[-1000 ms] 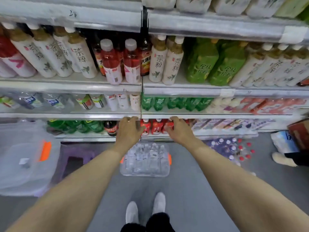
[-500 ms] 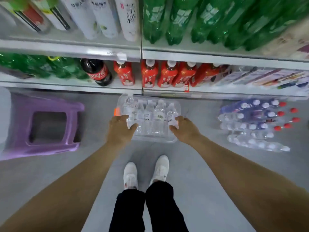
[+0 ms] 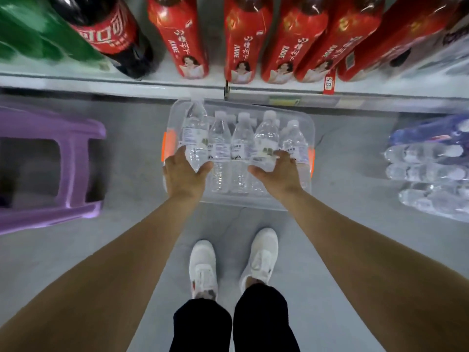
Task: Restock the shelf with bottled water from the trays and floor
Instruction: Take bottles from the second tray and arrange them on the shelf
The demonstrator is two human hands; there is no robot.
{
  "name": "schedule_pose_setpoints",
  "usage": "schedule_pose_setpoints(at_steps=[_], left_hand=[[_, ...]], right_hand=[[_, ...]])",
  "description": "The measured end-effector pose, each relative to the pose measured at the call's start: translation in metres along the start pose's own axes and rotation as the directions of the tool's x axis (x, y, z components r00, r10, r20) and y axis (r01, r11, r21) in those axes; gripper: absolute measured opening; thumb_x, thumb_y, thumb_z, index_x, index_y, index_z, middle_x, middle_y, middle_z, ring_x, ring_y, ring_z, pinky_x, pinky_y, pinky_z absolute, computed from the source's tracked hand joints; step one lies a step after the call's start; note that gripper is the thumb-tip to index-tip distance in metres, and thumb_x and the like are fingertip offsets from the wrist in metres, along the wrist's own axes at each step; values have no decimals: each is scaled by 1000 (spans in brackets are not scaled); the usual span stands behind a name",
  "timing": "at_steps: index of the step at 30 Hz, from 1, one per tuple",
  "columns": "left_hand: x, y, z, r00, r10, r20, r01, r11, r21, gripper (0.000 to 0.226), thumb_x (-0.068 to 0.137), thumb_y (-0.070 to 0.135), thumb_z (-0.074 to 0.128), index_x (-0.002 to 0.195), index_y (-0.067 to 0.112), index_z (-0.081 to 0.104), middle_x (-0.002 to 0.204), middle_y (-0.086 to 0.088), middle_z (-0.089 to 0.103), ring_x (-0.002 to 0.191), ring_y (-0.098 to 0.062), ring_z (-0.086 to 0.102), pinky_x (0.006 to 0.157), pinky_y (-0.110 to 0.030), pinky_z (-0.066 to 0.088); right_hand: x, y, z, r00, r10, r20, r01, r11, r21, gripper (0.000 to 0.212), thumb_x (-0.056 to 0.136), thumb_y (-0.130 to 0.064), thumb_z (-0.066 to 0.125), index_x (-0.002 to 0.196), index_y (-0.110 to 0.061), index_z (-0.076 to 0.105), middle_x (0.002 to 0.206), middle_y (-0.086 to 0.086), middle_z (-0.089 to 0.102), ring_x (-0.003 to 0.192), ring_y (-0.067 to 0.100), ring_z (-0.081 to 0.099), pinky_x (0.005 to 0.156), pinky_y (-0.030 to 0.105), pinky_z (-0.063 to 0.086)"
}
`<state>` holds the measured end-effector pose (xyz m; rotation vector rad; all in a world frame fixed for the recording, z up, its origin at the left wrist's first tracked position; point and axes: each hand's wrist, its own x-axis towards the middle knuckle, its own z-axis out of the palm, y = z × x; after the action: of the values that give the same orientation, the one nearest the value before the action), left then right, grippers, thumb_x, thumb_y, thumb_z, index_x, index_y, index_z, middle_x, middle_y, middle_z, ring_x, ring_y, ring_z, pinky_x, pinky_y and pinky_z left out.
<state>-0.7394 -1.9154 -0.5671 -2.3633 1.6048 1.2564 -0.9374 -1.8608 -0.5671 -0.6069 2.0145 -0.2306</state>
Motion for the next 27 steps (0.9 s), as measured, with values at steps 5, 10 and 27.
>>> schedule_pose_setpoints(at_steps=[5, 10, 27], left_hand=[[26, -6, 22, 998, -64, -16, 64, 998, -20, 90, 85, 52, 70, 156, 22, 24, 152, -16, 36, 143, -38, 30, 115, -52, 32], [46, -8, 28, 992, -126, 22, 127, 991, -49, 98, 84, 50, 74, 157, 20, 17, 155, -15, 31, 145, -37, 28, 116, -49, 32], [-87, 3, -82, 883, -200, 425, 427, 720, -547, 65, 57, 55, 89, 113, 28, 67, 115, 0, 73, 105, -26, 69, 94, -51, 55]], right_hand=[[17, 5, 24, 992, 34, -120, -32, 999, 16, 108, 71, -55, 86, 152, -15, 28, 147, 10, 37, 137, 28, 40, 106, 39, 41], [25, 7, 32, 985, 43, -168, -41, 999, 11, 109, 65, -56, 89, 149, -16, 30, 143, 9, 40, 132, 28, 44, 102, 40, 44], [-104, -14, -41, 954, 78, 289, -254, 725, 641, 81, 53, -34, 98, 125, -15, 67, 114, 8, 76, 103, 31, 74, 95, 64, 54]])
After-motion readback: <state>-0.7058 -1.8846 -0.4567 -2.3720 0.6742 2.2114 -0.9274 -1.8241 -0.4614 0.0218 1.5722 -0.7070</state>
